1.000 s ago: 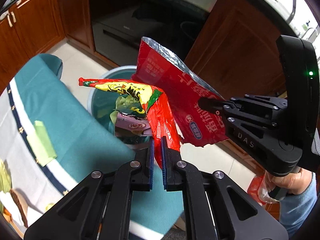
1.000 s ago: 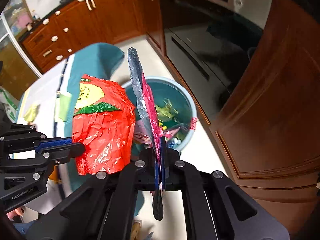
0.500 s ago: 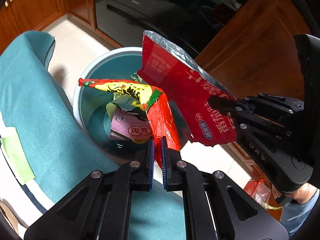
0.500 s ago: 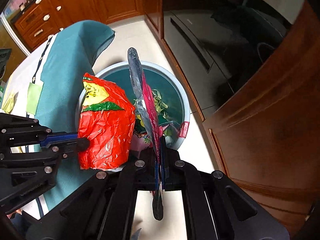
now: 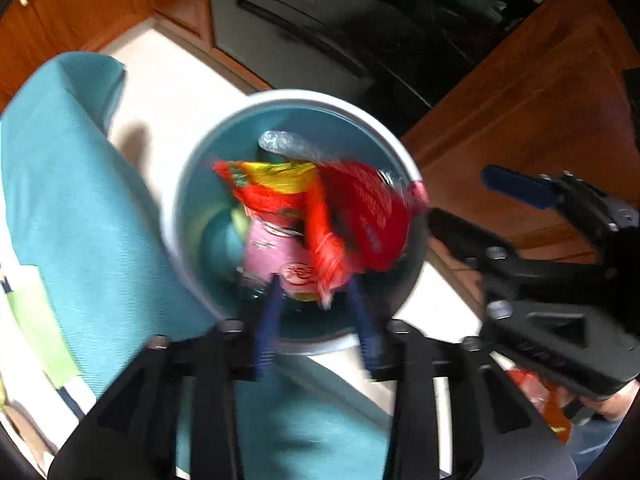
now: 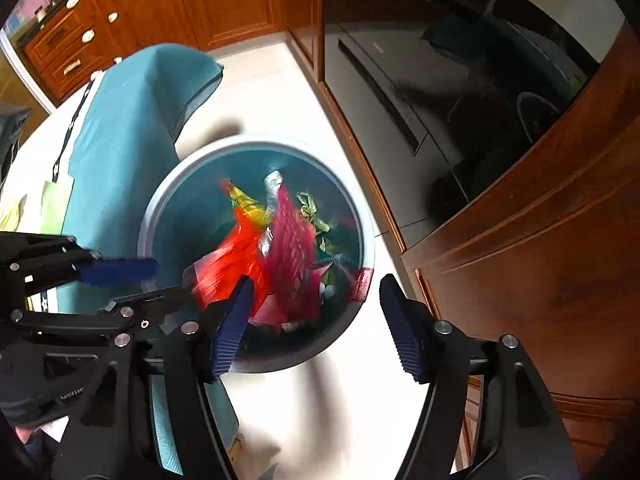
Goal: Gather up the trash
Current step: 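Return both tools to the table over the paper cup and tissue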
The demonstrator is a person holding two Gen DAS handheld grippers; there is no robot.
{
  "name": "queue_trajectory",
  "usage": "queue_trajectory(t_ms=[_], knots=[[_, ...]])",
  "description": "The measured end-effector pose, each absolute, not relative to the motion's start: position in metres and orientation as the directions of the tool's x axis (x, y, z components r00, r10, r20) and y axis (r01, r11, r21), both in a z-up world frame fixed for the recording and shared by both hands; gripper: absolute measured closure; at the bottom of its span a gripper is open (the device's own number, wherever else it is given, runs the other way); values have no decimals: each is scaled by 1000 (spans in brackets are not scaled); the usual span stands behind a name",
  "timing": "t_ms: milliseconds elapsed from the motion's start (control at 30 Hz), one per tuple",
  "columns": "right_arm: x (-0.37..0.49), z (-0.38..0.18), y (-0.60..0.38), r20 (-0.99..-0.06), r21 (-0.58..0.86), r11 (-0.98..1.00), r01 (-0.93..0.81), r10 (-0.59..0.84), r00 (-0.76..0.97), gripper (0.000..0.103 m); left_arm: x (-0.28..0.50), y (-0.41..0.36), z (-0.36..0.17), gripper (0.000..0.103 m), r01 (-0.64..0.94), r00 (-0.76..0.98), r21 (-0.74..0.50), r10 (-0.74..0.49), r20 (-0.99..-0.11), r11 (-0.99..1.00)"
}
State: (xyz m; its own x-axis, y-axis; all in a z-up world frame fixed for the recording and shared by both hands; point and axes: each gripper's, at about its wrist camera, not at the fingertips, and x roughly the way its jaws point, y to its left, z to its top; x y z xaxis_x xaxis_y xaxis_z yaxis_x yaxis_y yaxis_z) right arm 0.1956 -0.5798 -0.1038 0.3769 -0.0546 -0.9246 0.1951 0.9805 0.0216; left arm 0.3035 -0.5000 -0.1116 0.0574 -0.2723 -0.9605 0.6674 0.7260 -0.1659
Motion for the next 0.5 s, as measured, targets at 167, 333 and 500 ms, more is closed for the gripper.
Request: queue_trajectory(t_ms=[167,333,500], knots=[[191,-104,-595,-922,91,963,255,-16,388,22,304,-494,-110,42,659,65,-168,-279,-958,733],[187,-103,-595,-925,105,958,267,-5,380,18,301,-494,-108,37,685,71,-166,-291,-954,709],[180,-95,-589,-926,91,958,272,-19,377,18,289,-492,-98,36,699,75,-174,-314,-947,694]])
